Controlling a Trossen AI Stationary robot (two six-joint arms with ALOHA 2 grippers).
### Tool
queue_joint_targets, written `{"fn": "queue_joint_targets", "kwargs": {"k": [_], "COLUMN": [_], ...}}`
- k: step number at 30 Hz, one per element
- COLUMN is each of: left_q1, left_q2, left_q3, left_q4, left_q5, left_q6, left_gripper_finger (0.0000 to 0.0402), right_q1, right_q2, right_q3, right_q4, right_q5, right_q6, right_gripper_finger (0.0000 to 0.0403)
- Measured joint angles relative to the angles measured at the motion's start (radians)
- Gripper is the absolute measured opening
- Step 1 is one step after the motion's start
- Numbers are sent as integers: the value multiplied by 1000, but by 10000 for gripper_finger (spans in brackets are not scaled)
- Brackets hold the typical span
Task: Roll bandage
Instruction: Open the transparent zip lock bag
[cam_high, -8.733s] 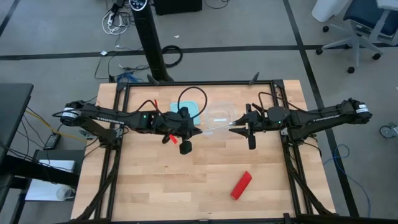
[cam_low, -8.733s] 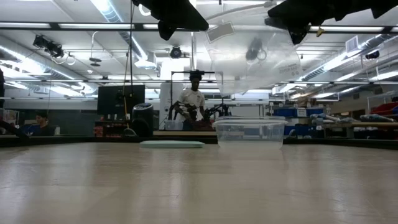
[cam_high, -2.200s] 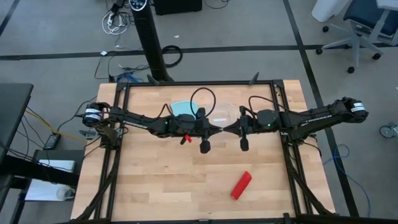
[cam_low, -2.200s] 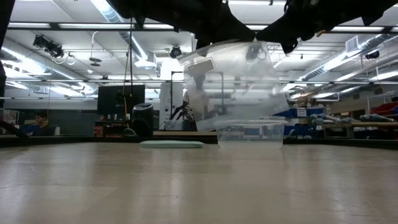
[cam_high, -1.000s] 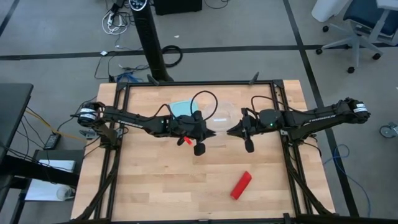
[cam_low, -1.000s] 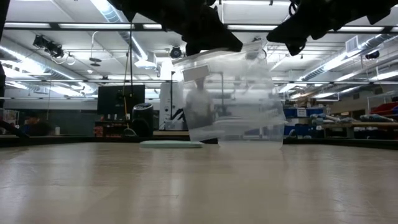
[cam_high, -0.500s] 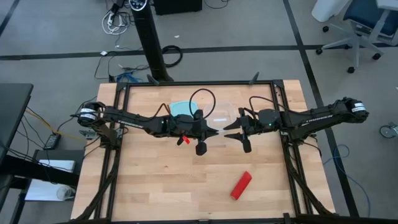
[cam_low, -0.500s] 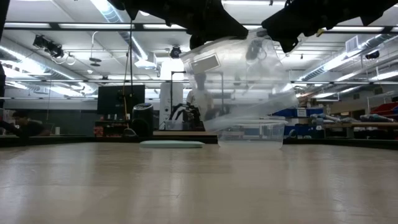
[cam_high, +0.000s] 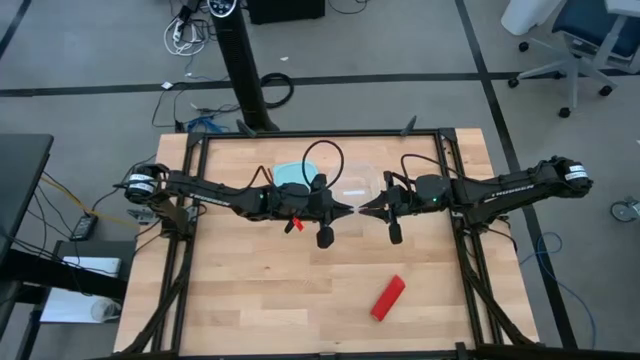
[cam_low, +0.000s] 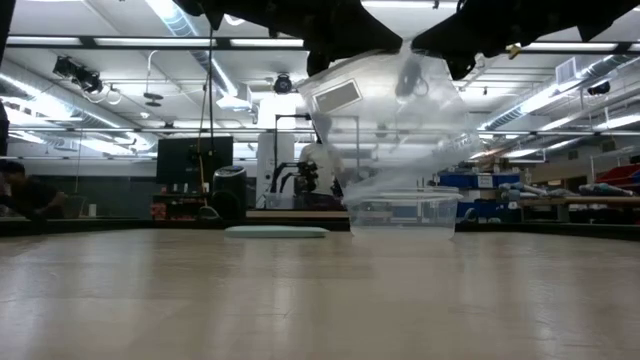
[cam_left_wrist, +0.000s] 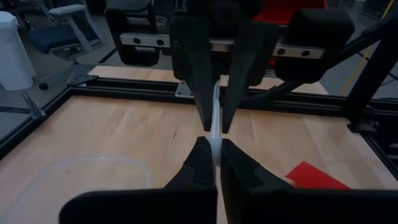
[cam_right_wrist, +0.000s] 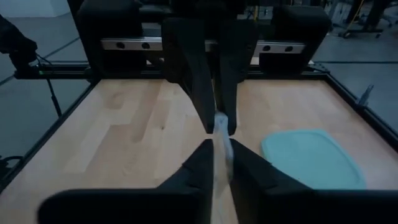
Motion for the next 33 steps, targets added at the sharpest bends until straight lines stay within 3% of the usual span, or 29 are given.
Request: {"fn": "queue_joint_targets", "kwargs": {"k": [3,16,33], "left_q1": [-1,-5,-12], "left_q2": [0,0,-1], "left_q3": [0,3,2], "left_q4": [-3,-50,-227], "left_q5": [0,-1,38], "left_q6": [0,1,-26], "left_gripper_finger": [3,4,2], "right_q1": [-3,-8,-4], "right_q2": [0,0,-16], "right_q3": [0,0,-1], "right_q4": [-3,-23,-102], "right_q5": [4,9,23], "right_q6": [-1,16,22], "right_gripper_finger": [5,1,0]}}
